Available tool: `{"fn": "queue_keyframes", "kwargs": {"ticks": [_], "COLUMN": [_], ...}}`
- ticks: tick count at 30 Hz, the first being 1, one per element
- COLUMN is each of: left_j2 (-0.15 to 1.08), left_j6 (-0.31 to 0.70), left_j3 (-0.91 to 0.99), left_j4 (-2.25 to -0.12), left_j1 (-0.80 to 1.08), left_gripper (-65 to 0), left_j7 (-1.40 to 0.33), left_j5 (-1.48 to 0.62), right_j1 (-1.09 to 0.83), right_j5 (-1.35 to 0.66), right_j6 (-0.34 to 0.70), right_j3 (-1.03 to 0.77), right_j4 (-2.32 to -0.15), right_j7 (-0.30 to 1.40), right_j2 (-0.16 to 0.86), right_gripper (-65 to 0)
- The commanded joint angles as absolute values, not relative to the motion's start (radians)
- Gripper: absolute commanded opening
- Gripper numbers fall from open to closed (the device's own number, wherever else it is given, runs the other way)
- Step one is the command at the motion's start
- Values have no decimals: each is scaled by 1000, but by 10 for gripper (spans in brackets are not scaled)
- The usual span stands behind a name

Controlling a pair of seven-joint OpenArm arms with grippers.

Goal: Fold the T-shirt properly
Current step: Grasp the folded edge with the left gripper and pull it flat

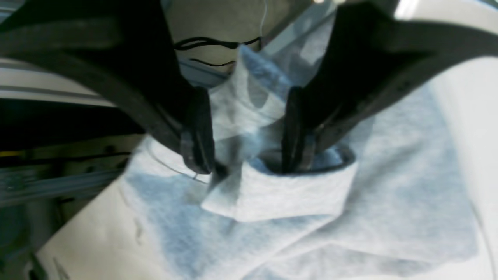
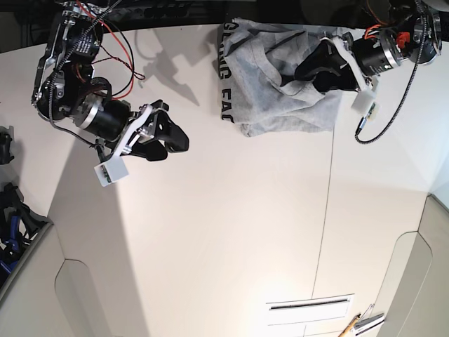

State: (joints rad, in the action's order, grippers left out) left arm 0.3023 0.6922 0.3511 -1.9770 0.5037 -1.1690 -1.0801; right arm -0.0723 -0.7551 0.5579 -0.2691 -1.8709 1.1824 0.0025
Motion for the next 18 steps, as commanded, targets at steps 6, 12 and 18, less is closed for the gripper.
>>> {"fn": "queue_keyframes", "kwargs": {"ticks": [6, 12, 18], "left_j2": [313, 313, 313], "left_j6": [698, 698, 672], "left_j3": [359, 360, 360], "left_j4": [-1993, -1993, -1993], "left_j1": [499, 498, 496], "left_gripper": [-329, -329, -329], "left_j7": [-1124, -1096, -1088], "left_j5": [-1039, -1001, -970], "right_j1": [-61, -61, -61], "right_j5": [-778, -778, -778], "right_j6": [566, 566, 566], "right_j3": [-270, -270, -270], "right_j4": [-1888, -1888, -1888], "right_j7": [1163, 1160, 1160], "right_j2": [5, 5, 5], "right_gripper": [-322, -323, -323]}}
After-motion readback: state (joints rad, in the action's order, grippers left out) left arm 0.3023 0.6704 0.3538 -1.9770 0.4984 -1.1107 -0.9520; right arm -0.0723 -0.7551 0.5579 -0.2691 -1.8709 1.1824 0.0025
